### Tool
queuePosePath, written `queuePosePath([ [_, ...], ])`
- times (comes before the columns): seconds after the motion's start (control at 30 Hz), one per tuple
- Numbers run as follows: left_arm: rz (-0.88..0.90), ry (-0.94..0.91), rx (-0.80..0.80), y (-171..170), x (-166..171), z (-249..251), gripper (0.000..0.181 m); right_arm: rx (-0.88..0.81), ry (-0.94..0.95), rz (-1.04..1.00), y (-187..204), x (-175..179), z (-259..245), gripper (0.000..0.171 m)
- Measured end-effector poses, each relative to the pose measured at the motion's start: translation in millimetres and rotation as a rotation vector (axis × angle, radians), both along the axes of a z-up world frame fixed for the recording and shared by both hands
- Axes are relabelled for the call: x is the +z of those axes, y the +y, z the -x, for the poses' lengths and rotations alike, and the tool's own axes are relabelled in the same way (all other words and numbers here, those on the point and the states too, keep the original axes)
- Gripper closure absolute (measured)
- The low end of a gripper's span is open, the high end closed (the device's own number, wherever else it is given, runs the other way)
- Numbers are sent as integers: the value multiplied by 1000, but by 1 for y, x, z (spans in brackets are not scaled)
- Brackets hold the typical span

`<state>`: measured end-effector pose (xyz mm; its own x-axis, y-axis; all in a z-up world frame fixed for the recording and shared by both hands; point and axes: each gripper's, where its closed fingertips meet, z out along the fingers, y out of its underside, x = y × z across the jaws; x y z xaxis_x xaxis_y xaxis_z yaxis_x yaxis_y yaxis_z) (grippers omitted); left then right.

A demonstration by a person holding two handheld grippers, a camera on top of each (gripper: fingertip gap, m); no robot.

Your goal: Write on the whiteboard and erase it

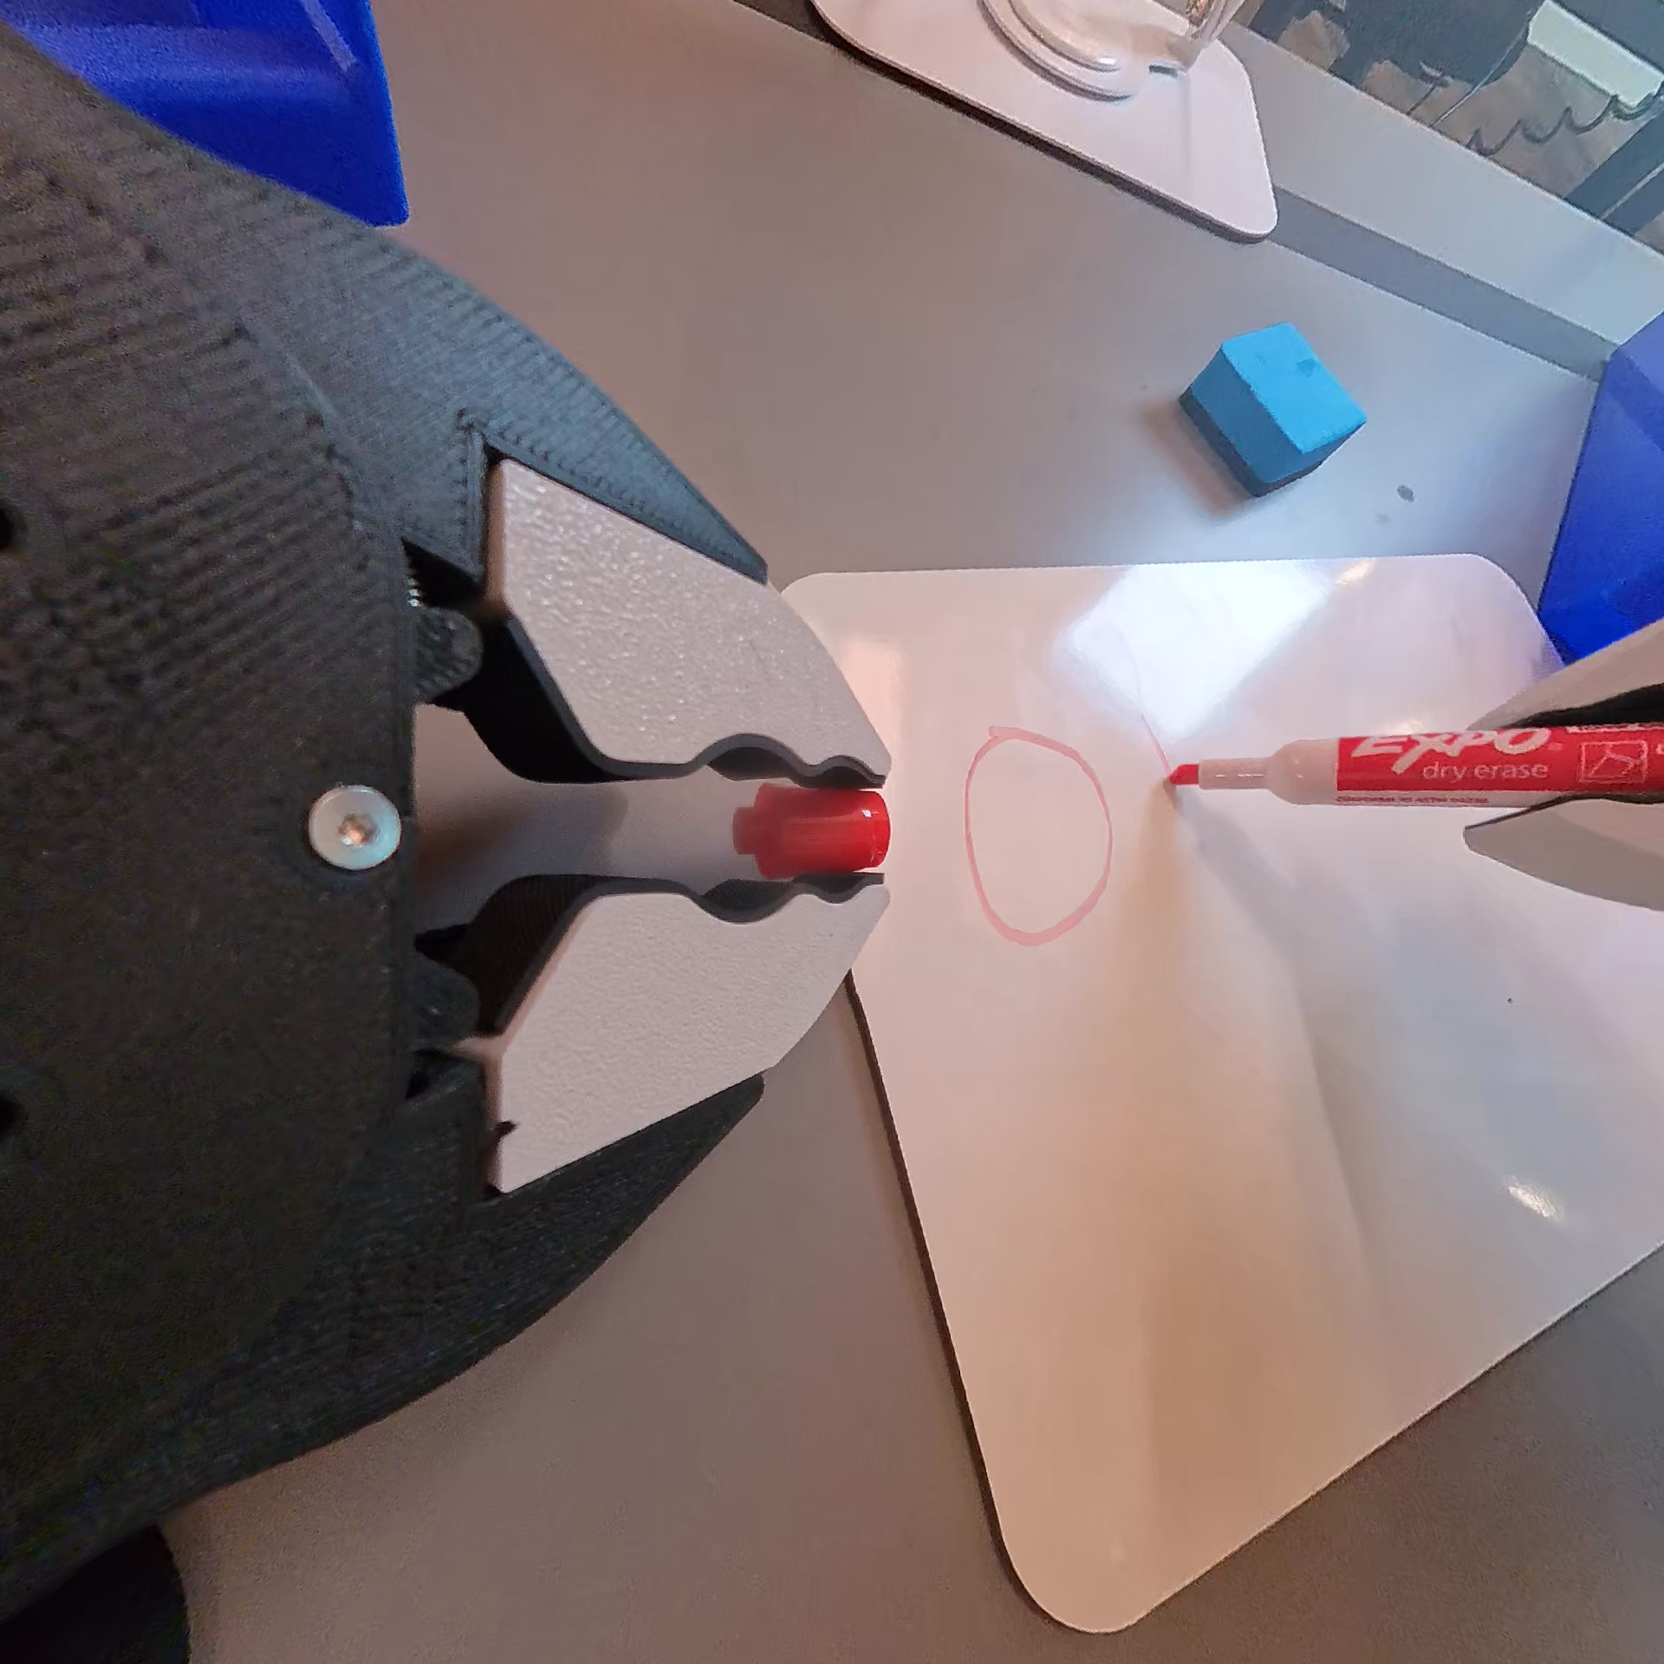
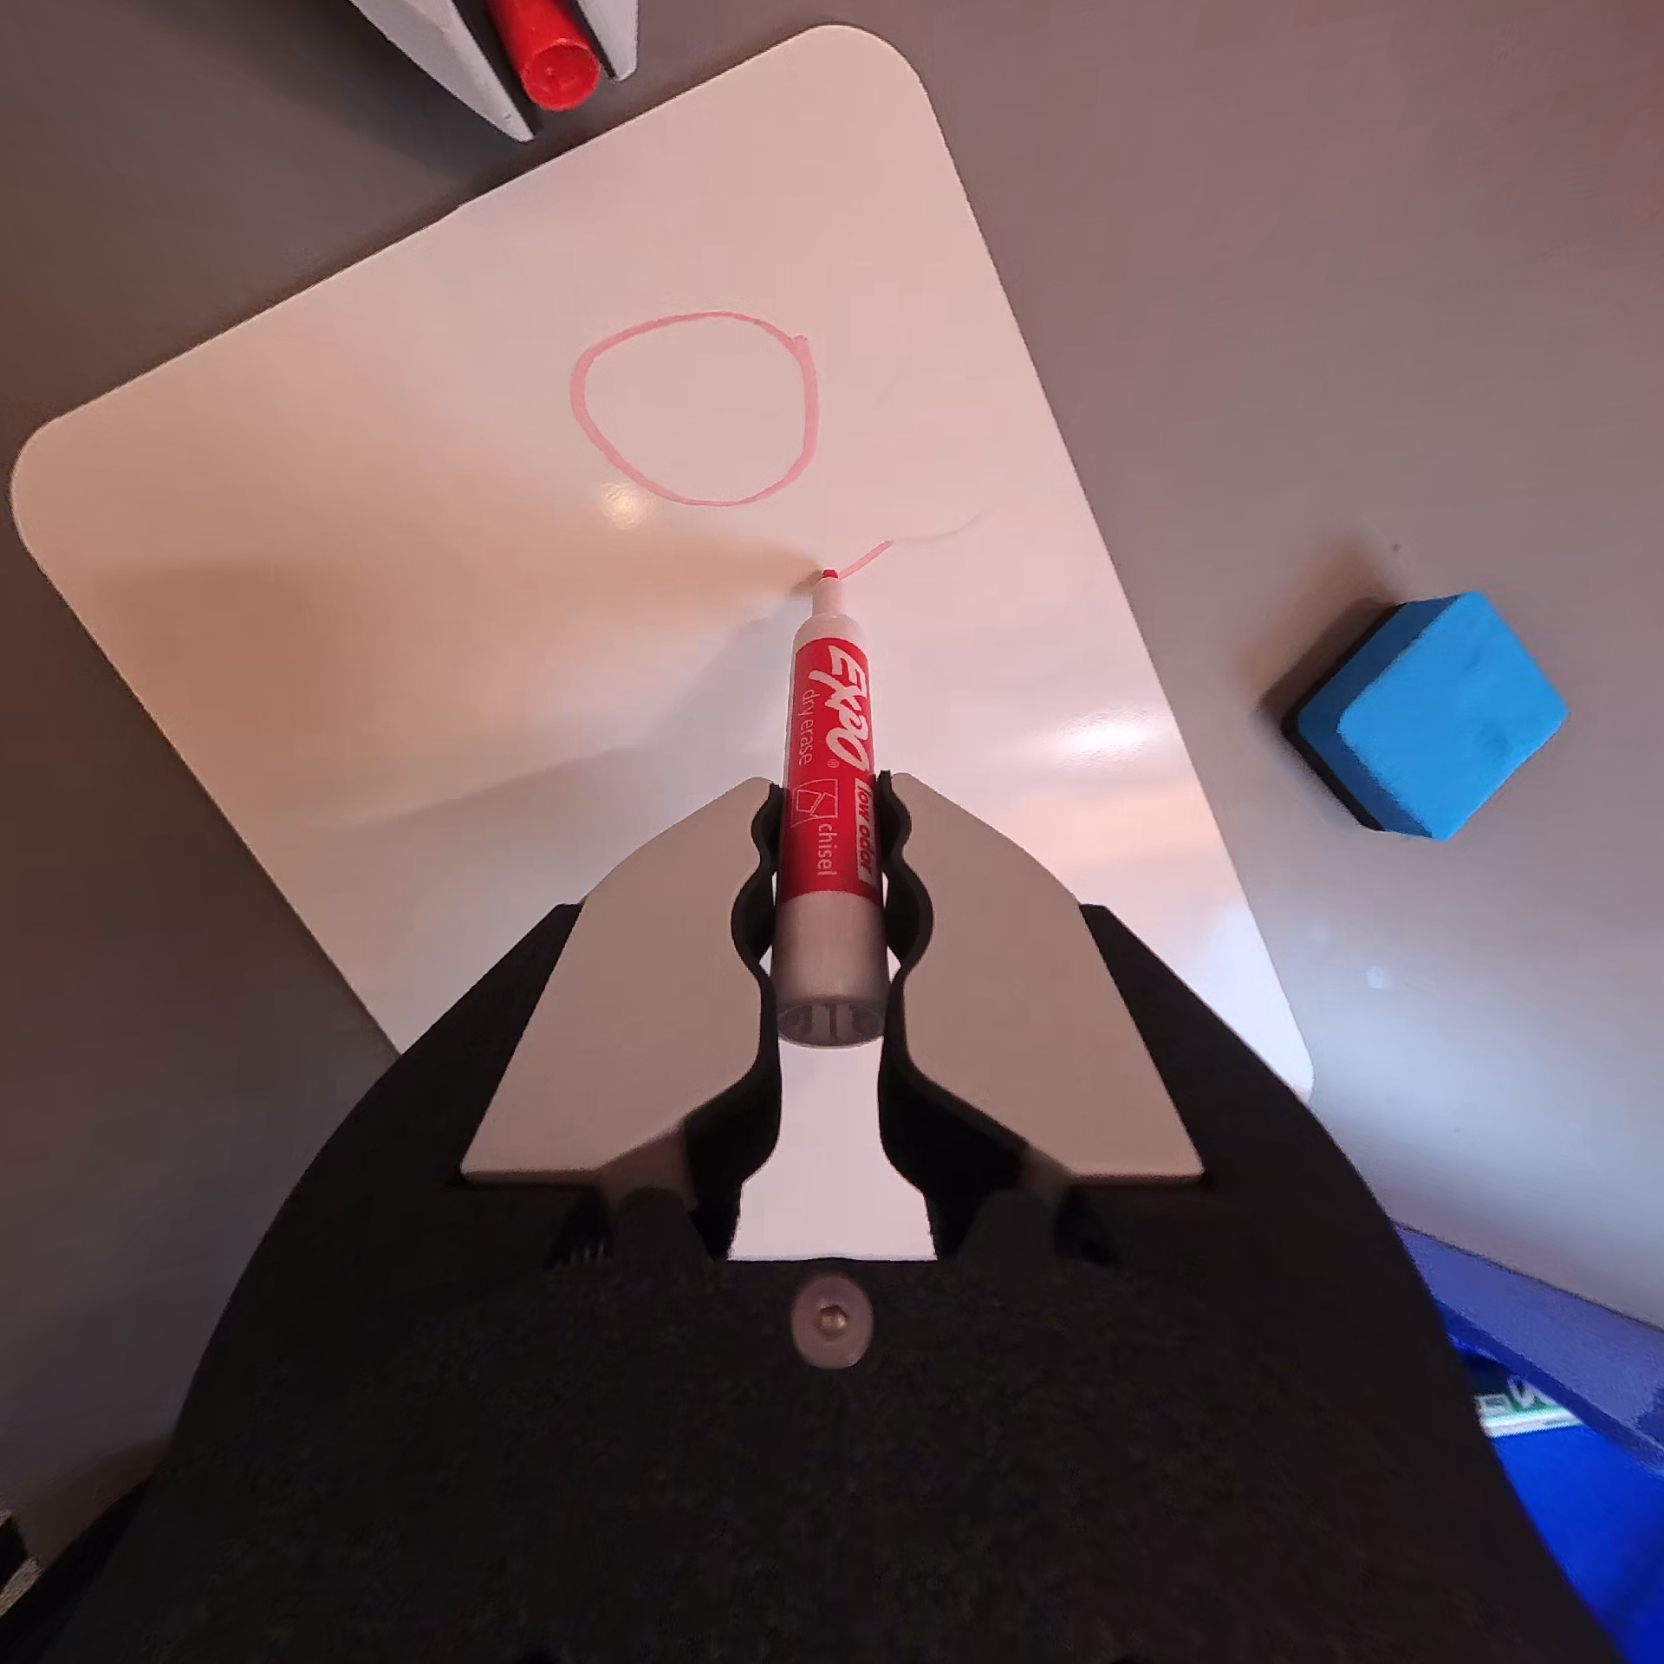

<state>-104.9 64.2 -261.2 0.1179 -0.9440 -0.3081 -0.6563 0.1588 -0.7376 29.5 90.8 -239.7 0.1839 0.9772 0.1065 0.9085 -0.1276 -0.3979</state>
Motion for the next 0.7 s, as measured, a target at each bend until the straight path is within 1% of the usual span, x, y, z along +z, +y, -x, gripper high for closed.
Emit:
queuePosePath([
  [0.4,-3,3,-4,-1,0,-1,164,7,-7,9,-21,1,-5,151],
  [0.7,-6,4,-6,-2,0,-1,164,5,-8,13,-27,1,-7,151],
])
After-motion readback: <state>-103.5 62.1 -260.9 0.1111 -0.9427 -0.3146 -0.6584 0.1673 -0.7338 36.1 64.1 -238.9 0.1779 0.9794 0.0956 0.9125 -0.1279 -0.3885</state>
